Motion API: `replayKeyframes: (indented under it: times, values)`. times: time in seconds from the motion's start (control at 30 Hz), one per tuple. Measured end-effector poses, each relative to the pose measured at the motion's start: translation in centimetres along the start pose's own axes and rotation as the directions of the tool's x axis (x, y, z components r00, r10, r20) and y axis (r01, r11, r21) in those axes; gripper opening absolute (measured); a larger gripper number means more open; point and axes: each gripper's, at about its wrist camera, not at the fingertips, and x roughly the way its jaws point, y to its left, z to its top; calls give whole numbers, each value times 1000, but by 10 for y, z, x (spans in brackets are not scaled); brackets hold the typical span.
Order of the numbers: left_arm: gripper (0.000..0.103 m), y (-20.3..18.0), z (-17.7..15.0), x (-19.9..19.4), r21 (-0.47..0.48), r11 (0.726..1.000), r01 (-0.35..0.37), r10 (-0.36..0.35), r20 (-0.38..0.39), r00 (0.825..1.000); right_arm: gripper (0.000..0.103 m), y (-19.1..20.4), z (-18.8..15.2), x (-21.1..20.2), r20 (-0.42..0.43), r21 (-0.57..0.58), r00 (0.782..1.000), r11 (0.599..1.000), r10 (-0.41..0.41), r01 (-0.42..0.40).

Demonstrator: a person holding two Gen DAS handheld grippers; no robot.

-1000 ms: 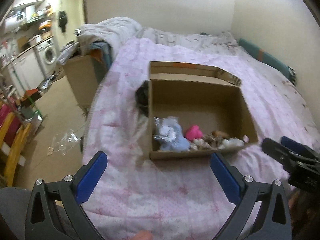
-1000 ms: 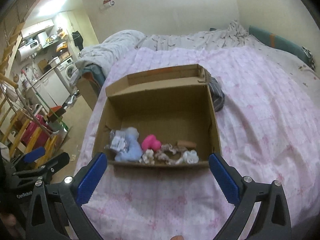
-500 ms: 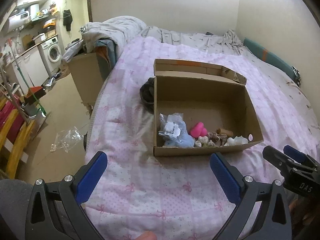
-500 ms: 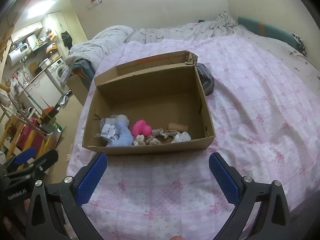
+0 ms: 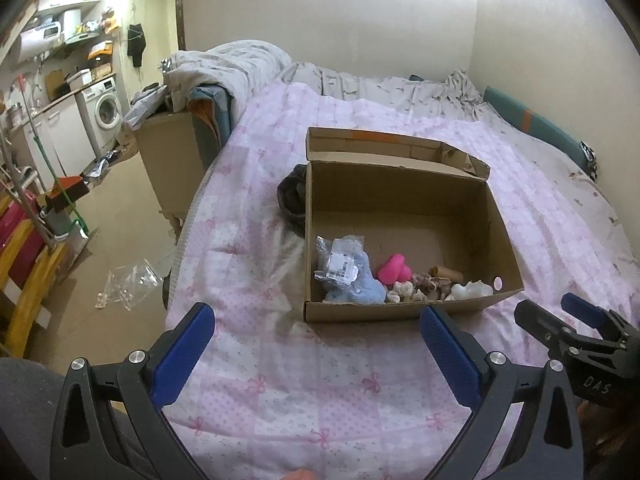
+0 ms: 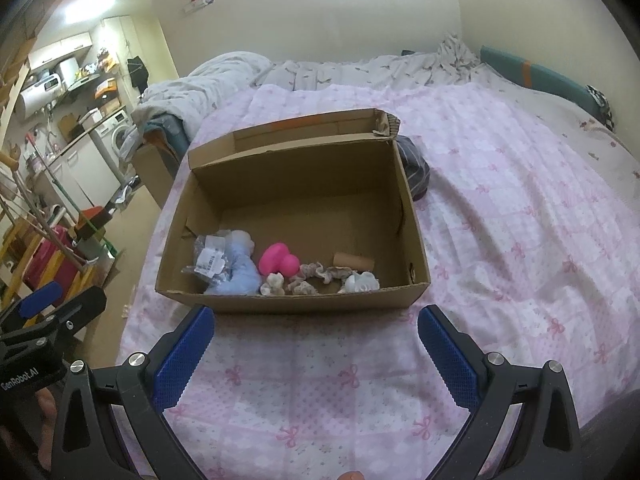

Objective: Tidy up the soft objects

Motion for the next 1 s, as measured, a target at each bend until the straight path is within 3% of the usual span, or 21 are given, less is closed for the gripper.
replayKeyframes:
  times: [1.0]
  values:
    - [102,2,0,0,-7,1000,1,-1,-4,1000,103,-1,4,-2,17,-5,1000,1000,12,-12]
